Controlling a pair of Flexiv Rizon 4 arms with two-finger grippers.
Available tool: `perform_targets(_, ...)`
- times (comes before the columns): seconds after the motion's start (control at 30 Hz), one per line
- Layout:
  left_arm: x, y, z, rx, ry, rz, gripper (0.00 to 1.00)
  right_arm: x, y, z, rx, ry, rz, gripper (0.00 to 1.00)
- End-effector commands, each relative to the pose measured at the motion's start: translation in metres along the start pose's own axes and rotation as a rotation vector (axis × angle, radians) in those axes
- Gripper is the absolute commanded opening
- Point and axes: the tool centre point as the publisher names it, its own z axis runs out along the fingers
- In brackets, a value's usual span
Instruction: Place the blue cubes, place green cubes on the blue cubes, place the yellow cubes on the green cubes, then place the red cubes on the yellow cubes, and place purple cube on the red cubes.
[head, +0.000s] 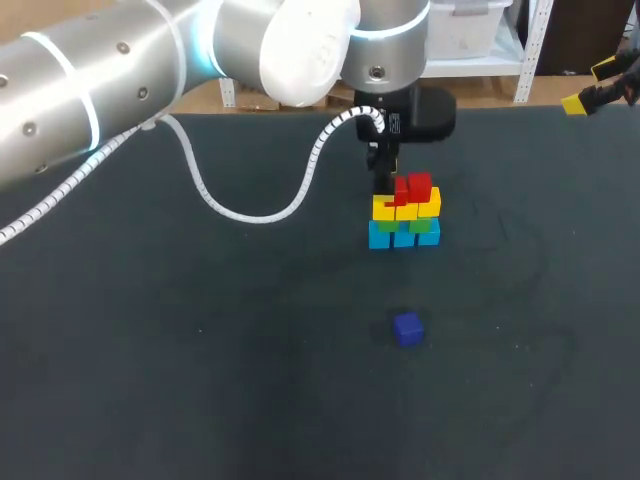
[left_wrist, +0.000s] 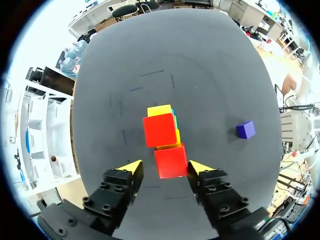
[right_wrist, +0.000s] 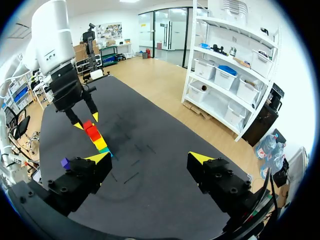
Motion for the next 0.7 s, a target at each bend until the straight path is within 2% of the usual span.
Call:
perform_targets(0.03,-0.0003,0.0013,0.0002,-0.001,0.002,0.000,0.56,0.0000,-0.0014,0.0010,-0.005,-0.003,-0.001,1.00)
perform_targets(0.63,-0.0025,0.0048,-0.0010,-0.006,0.001,0.009,0.57,0.0000,-0.0014,0.0010,-0.005,-0.003,-0.001,1.00)
perform_targets(0.67,-0.0027,0.0047,-0.0010,-0.006,0.003,0.002,0.59,0.0000,-0.0014,0.0010,-0.005,-0.003,-0.001,1.00)
perform_targets(0.7,-0.0024,0.0041,-0.0012,-0.007,0.002,-0.001,0.72,0.0000,-0.0014,0.0010,-0.005,-0.003,-0.001,1.00)
